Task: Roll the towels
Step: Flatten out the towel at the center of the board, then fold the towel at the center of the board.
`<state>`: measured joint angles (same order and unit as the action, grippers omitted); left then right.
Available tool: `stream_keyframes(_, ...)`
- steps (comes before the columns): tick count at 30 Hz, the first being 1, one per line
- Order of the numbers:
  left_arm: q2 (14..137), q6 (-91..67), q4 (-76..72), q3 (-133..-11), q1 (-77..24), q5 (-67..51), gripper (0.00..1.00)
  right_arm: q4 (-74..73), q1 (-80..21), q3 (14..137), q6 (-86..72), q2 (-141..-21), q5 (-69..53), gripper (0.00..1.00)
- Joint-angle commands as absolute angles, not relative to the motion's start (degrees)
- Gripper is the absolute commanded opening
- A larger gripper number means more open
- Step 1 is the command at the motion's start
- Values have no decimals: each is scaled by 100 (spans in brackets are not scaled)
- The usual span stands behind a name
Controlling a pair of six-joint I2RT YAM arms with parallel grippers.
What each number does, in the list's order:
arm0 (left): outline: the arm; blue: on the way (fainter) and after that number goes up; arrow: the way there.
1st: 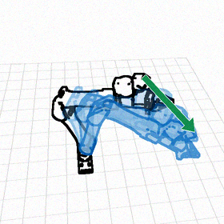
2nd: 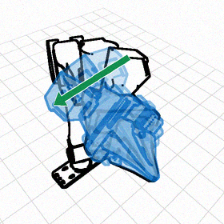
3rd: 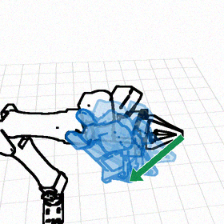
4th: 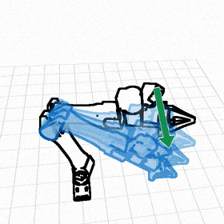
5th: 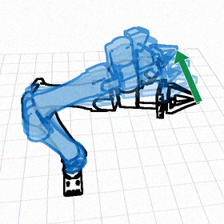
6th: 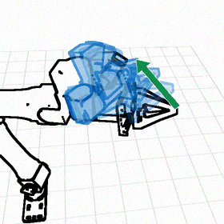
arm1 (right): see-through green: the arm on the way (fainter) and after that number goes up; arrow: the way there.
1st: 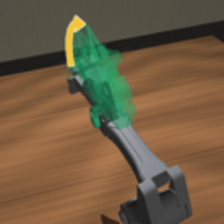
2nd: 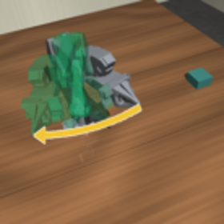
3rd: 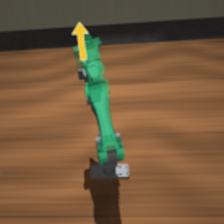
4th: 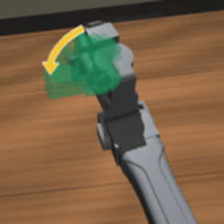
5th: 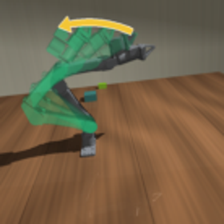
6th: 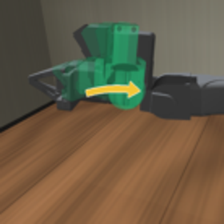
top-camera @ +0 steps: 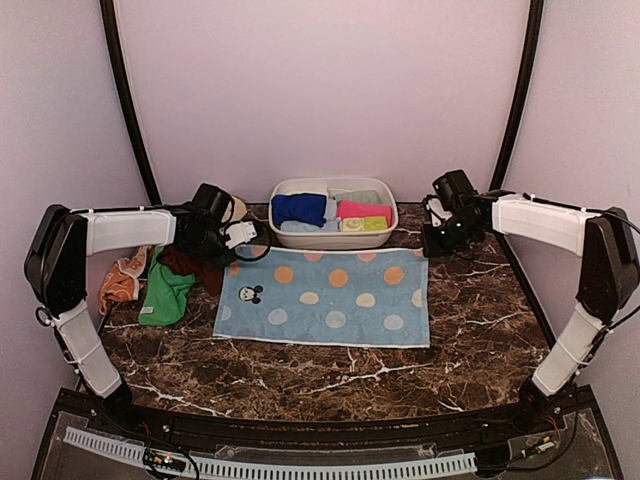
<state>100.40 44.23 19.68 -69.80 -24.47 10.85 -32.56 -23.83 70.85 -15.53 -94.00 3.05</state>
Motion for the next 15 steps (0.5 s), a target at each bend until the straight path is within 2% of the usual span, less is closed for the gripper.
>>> stream_keyframes(1,10202,4673,1014,-7048,-2395,1401,0,-2866,-2259,7501,-1180,-9773,665,0)
stream_keyframes(9,10186,4741,923,-6876,-2333,1223,0,-3133,-2115,8018,-879,-10194,765,0)
stream_keyframes(15,9756,4951,506,-6127,-2327,1057,0,-2941,-2281,7154,-1266,-9522,841,0)
